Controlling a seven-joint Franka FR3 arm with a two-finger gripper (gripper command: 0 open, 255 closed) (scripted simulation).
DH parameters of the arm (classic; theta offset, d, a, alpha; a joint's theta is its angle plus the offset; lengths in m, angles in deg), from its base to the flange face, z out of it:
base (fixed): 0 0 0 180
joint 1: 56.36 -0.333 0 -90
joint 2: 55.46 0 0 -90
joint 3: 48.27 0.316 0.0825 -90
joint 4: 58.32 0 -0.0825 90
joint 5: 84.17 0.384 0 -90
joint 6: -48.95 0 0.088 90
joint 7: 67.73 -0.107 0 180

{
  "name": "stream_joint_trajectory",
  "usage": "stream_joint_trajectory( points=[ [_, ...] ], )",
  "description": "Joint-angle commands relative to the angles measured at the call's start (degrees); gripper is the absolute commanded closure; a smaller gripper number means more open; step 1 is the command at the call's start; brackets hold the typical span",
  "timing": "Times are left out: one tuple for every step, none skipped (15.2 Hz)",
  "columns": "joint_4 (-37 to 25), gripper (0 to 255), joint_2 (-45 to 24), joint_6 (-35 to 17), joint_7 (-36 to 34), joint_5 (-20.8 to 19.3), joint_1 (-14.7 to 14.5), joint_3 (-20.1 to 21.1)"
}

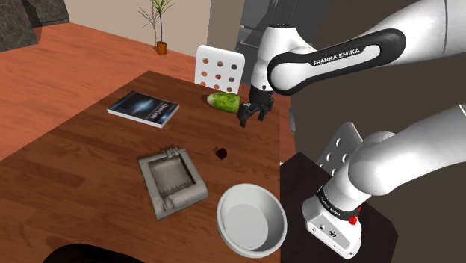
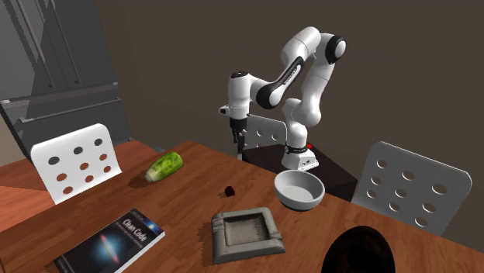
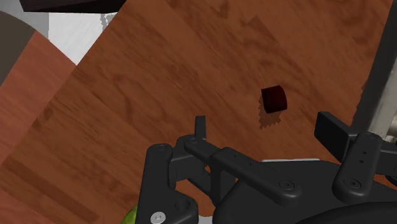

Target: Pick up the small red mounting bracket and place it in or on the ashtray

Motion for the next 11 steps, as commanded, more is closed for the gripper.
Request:
stream_joint_trajectory(
  points=[
    [0.3, 0, -3.9, -4.3, -1.5, -0.1, -0.1, 1.2],
    [0.2, 0, -6.1, -6.4, -2.4, -0.4, -0.1, 1.9],
    [0.1, 0, -8.3, -8.4, -3.3, -0.8, -0.1, 2.5],
    [-0.1, 0, -10.6, -10.5, -4.3, -1.3, 0.0, 3.1],
    [-0.4, 0, -12.9, -12.4, -5.3, -1.9, 0.1, 3.7],
    [-0.8, 0, -15.3, -14.4, -6.5, -2.7, 0.2, 4.2],
    [-1.3, 0, -17.7, -16.2, -7.7, -3.7, 0.3, 4.8],
    [-1.9, 0, -20.2, -18.0, -9.1, -4.9, 0.4, 5.2],
    [-2.6, 0, -22.7, -19.7, -10.6, -6.2, 0.5, 5.5],
    [-3.4, 0, -25.3, -21.3, -12.3, -7.8, 0.4, 5.7],
    [-3.8, 0, -26.5, -22.1, -13.1, -8.6, 0.3, 5.7]
  ],
)
